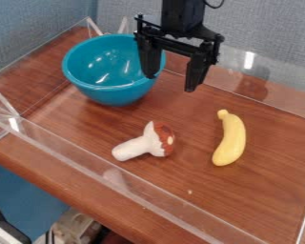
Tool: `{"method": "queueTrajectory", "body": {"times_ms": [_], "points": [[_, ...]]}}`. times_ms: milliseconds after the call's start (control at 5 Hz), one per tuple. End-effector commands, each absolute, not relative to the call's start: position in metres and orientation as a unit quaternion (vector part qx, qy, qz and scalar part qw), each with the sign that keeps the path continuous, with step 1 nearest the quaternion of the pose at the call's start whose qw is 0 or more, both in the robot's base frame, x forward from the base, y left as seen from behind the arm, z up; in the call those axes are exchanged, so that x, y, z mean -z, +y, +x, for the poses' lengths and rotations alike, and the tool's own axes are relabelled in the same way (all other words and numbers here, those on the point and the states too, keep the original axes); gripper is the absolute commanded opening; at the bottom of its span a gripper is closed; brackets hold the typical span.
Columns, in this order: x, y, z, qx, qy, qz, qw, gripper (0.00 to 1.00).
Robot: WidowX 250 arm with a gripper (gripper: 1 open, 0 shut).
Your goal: Put the yellow object in the blue bowl
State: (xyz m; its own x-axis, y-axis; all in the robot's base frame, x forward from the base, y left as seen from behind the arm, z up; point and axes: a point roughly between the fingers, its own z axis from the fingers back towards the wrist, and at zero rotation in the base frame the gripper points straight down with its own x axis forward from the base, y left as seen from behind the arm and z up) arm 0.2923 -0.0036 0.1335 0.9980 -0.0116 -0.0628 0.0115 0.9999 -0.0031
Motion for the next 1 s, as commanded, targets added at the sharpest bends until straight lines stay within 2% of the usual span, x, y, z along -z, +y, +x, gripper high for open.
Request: {"method": "queueTrajectory", "body": {"times_ms": [0,400,800], "points": [[-0.128,-0.008,0.294,0.004,0.041,-0.003,0.999,1.00],[-0.128,-0.029,0.303,0.068,0.034,-0.001,0.997,1.00],[-0.137,-0.003,0.313,0.098,0.022,0.008,0.995,1.00]]}}
